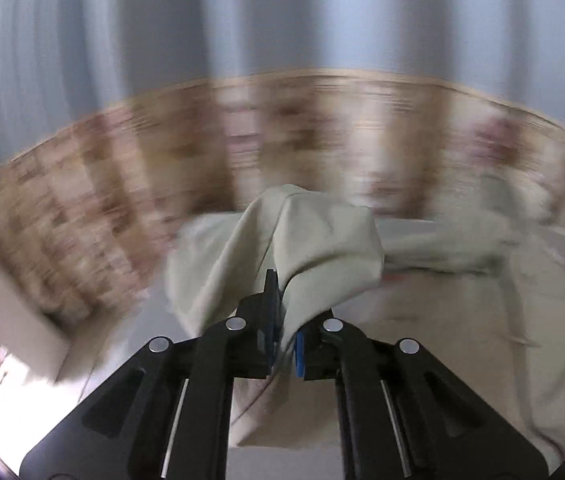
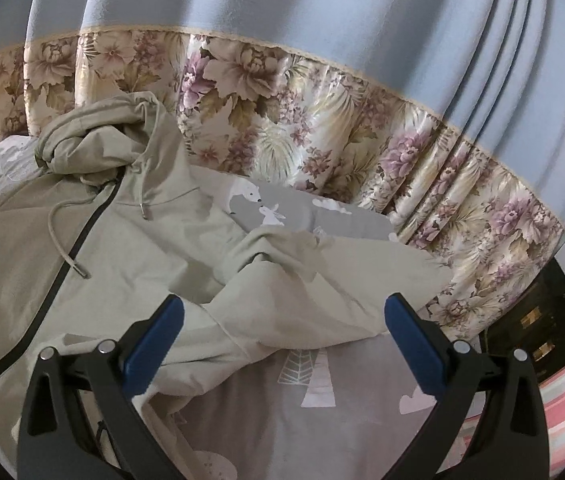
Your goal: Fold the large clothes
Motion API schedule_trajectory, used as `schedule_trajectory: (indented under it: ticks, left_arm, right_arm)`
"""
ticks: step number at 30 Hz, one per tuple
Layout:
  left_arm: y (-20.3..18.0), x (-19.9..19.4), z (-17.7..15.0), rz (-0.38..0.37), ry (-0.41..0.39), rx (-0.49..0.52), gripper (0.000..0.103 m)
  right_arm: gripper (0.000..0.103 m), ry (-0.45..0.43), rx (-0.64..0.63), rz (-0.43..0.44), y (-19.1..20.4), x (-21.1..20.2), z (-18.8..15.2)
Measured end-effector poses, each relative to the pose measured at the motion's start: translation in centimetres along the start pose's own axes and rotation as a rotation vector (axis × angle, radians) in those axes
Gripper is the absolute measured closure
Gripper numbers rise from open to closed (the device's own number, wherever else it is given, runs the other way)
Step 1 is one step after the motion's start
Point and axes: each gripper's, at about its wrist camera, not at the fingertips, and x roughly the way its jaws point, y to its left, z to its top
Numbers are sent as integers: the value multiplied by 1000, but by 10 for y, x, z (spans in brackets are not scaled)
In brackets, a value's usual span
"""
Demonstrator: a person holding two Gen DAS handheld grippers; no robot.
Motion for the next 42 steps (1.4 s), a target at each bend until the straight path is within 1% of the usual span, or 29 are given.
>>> schedule_trajectory:
  ticks: [1,3,4,6,8,9,11,12,13,14,15,16,17,18,22,23,24,25,26,28,29,30,31,32,33,35,37,38,42]
  left_arm:
    - [-30,4,2,-86,19,29,97]
    - [-69,18,2,-207,74,41,97]
    - [-94,32,-1,-278,128,35,97]
    - [-130,52,-7,-343,196,37,97]
    - [-175,70,-19,-406,258,53,97]
    - [-189,73,-25,-433,275,64,96]
    - [-225,77,-43,-491,343,135,89]
    - [-238,76,-53,-492,375,167,82]
    - [-251,76,-67,-468,421,223,76]
    - [-256,72,-76,-446,437,259,64]
    - [-256,66,-82,-425,444,292,47]
    - [-252,59,-84,-422,443,302,36]
    - [-245,49,-84,-425,434,299,18]
    - [-236,41,-82,-430,423,289,9]
    - [-185,1,-68,-411,348,257,5]
    - [-175,-6,-65,-390,318,253,3]
    - [-159,-11,-62,-332,277,253,3]
    - [-151,-7,-57,-282,259,257,3]
    - [-136,0,-53,-212,239,254,3]
    - [-109,20,-46,-136,237,219,3]
    - [-94,33,-43,-114,252,192,4]
    - [-83,42,-41,-98,268,174,5]
    - [-72,56,-39,-90,293,153,5]
    - [-69,66,-36,-102,310,139,6]
    - [-66,75,-35,-122,322,131,7]
    - [-68,87,-35,-122,321,140,7]
    - [-72,103,-34,-85,331,155,10]
    - [-69,109,-33,-83,336,151,13]
    - [-59,137,-25,-92,369,71,13]
  right_arm:
    - [3,4,7,10,-1,4,0]
    - [3,15,20,28,-3,11,-3]
    - [3,18,23,30,-2,13,-4]
    - [3,25,26,25,-5,16,-7]
    - [3,26,29,13,-10,16,-8]
    - [3,25,32,5,-12,15,-9]
    - [3,28,37,-2,-17,14,-9]
    - [3,34,34,-3,-19,14,-10]
    - [3,39,32,-3,-19,15,-10]
    - [3,43,30,-1,-19,15,-11]
    - [3,48,29,8,-19,15,-10]
    - [3,54,36,29,-19,15,-10]
    - [3,58,45,51,-19,15,-10]
    - [3,60,56,79,-18,15,-9]
    - [3,69,94,216,-3,15,0]
    - [3,72,97,252,4,15,3]
    - [3,77,97,299,13,16,8]
    - [3,81,90,320,19,17,12]
    - [3,86,73,333,28,20,15]
    - [3,96,27,342,46,26,22]
    - [7,111,12,363,55,32,25]
    - [22,127,7,384,60,37,27]
    - [44,160,1,415,67,46,29]
    - [53,190,-1,441,72,54,31]
    - [58,223,1,471,77,63,33]
    - [58,293,6,517,87,86,36]
    - [58,352,3,569,100,104,37]
    - [58,364,6,592,105,108,38]
    - [58,429,11,649,118,122,40]
